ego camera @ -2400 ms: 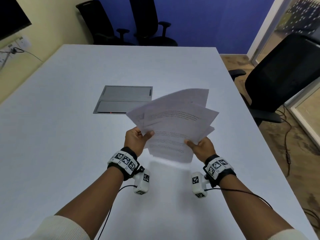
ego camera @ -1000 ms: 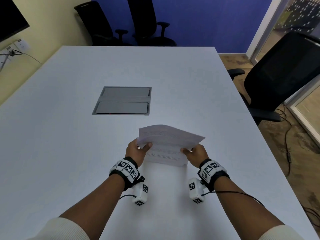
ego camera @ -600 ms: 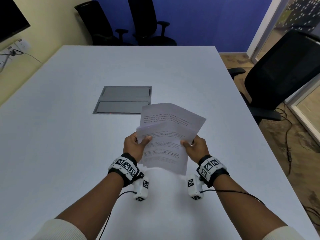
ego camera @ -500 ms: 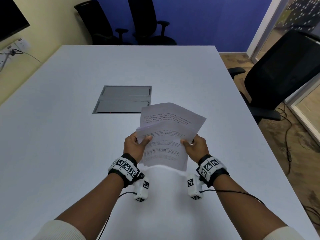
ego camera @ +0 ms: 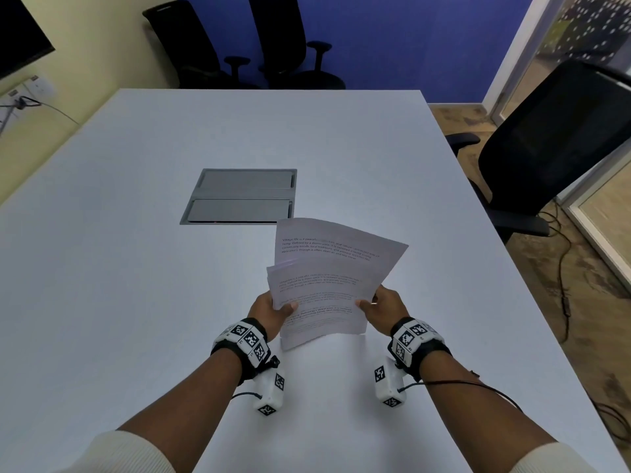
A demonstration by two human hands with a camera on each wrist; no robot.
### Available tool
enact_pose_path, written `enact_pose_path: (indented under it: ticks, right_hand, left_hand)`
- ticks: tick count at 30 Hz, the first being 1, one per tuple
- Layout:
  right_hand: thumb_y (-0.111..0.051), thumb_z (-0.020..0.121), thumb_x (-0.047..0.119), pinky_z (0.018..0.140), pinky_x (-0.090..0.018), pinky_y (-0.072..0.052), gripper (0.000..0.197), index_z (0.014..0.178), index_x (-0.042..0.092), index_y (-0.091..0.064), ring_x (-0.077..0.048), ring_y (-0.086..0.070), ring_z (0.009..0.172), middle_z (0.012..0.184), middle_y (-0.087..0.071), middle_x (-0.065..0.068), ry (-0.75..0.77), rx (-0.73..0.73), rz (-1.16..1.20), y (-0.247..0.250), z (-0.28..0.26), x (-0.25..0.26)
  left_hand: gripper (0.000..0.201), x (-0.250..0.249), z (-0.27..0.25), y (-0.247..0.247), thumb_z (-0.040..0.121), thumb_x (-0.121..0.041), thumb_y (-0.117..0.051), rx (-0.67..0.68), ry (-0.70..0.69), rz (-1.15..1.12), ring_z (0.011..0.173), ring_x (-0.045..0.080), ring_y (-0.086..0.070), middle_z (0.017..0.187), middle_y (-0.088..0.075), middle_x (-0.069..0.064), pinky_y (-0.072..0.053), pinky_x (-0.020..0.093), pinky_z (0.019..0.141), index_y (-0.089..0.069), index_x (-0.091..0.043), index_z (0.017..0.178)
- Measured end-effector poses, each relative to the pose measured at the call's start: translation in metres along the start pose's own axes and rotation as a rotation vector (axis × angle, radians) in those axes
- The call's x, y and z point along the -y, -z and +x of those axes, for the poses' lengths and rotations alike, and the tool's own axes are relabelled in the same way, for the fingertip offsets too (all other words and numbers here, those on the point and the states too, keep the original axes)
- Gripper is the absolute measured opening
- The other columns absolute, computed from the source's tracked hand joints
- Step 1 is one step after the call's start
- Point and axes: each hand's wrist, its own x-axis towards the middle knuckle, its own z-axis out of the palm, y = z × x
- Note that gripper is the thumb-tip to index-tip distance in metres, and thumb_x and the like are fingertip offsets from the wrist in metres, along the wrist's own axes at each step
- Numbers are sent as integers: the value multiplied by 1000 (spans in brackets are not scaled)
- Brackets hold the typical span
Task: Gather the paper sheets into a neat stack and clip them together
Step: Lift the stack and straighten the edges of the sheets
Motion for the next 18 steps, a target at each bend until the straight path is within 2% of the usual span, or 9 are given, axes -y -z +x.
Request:
enact_pose_path:
  ticks: [3, 5, 7, 10, 13, 15, 18]
  right_hand:
    - [-55, 89, 13, 76, -25, -45, 27, 114, 4, -61, -18, -58, 84, 107, -68, -12, 33, -69, -21, 0, -2, 4]
    - [-55, 89, 12, 78, -29, -50, 25, 111, 5, -62, -19, -59, 82, 103, -69, -12, 60, -95, 10, 1, -3, 8]
    - [-56, 88, 13, 80, -27, -50, 26, 113, 6, -62, -19, -61, 86, 107, -69, -10, 64, -82, 24, 1, -3, 9]
    - [-58, 87, 13, 78, -21, -43, 32, 118, 5, -59, -23, -63, 101, 115, -67, -11, 47, -27, -17, 1, -3, 8]
    - [-59, 88, 14, 79, -20, -42, 35, 122, 6, -57, -24, -61, 107, 121, -65, -11, 29, 8, -32, 1, -4, 8]
    - [-59, 88, 15, 80, -20, -41, 36, 123, 7, -56, -24, -60, 109, 122, -64, -10, 13, 22, -35, 0, -5, 7]
    - [-59, 88, 17, 81, -21, -42, 36, 123, 8, -56, -24, -60, 110, 124, -63, -10, -3, 35, -40, -2, -4, 6]
  left_hand:
    - [27, -5, -1, 1, 91, -22, -60, -40, -36, 7, 106, 25, -65, 117, -69, 5, -53, 41, 94, -64, -15, 118]
    - [28, -10, -2, 3, 92, -21, -60, -64, -67, -5, 102, 23, -65, 113, -69, 2, -53, 38, 89, -63, -16, 119]
    - [31, -15, -2, 4, 91, -21, -62, -80, -71, -8, 96, 21, -64, 109, -67, 2, -51, 30, 80, -62, -12, 121]
    - [37, -17, -2, 4, 87, -23, -67, -66, -47, 1, 96, 21, -63, 110, -67, 2, -48, 27, 77, -60, -13, 122]
    - [38, -13, -1, 3, 82, -26, -72, -55, -33, -7, 104, 22, -64, 111, -68, -2, -52, 33, 85, -60, -21, 117]
    - [47, -13, -3, 2, 75, -36, -76, -59, -44, -58, 107, 17, -64, 112, -68, -7, -52, 34, 91, -59, -23, 117]
    - [63, -24, -7, -1, 68, -49, -80, -49, -91, -194, 106, 11, -66, 115, -69, -6, -53, 31, 89, -57, -24, 121]
